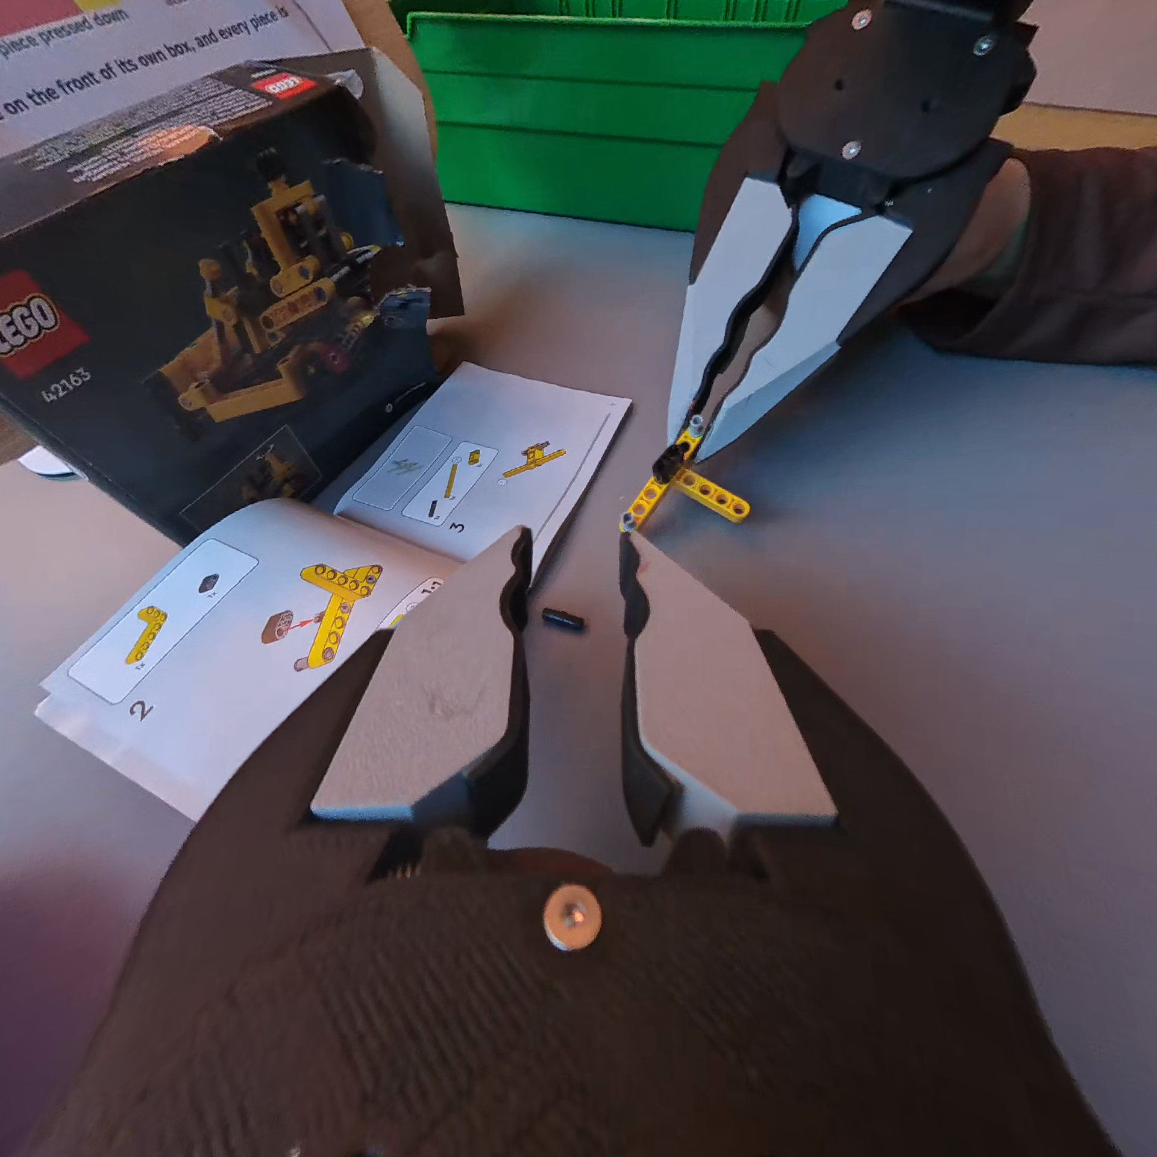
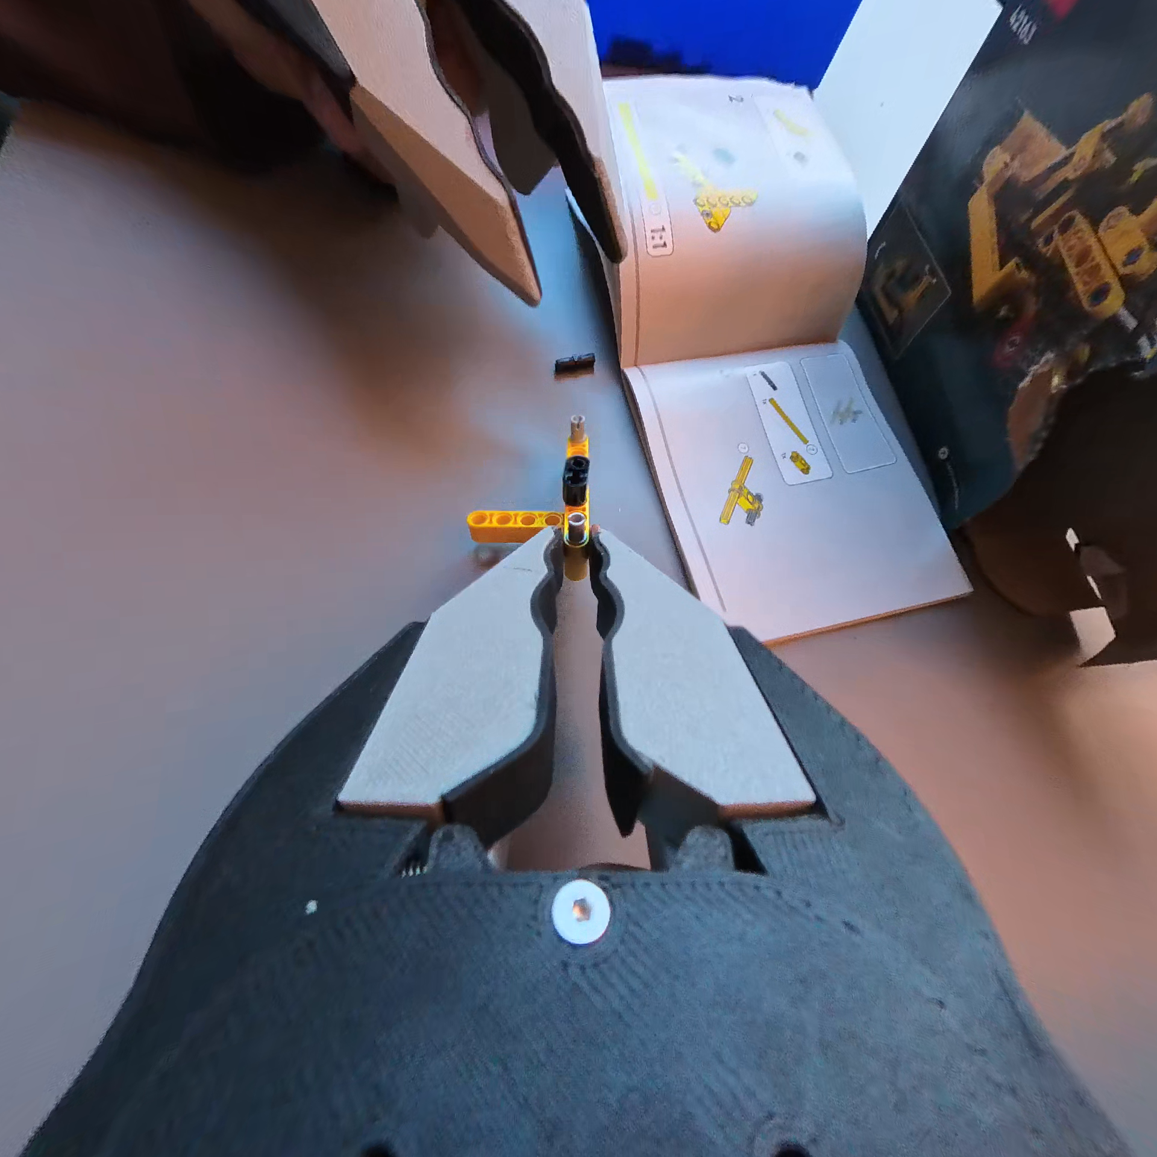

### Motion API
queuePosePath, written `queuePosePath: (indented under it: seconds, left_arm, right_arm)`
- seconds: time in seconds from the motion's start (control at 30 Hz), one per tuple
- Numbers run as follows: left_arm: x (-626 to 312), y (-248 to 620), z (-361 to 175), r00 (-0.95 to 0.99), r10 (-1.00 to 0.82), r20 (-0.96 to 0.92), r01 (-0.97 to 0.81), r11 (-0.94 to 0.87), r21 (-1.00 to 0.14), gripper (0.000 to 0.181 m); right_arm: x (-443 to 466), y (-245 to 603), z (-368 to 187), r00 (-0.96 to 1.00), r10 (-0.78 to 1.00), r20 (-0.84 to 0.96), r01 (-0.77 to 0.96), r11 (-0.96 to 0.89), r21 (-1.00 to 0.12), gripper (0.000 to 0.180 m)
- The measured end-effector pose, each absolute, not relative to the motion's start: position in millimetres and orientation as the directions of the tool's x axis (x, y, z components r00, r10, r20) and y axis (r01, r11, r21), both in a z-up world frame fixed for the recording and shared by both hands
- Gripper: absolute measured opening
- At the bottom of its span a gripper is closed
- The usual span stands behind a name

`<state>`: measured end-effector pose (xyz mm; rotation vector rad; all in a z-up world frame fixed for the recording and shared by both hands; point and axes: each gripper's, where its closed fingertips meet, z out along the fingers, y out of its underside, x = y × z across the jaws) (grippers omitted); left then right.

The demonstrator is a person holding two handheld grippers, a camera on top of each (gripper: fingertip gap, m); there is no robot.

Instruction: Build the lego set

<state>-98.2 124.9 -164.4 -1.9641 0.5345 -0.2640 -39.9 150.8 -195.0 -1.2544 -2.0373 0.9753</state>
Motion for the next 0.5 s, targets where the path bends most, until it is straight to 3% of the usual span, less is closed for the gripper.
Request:
queuePosePath:
  seconds: [0.23,0.5]
  left_arm:
    - [-91,122,-168,0.854,-0.511,-0.1,-0.313,-0.349,-0.883,0.025]
    - [-90,120,-166,0.85,-0.521,-0.074,-0.292,-0.349,-0.89,0.026]
  right_arm:
    - [-37,153,-212,-0.428,0.895,0.125,0.567,0.373,-0.735,0.009]
    - [-33,159,-184,-0.434,0.899,0.058,0.453,0.273,-0.849,0.019]
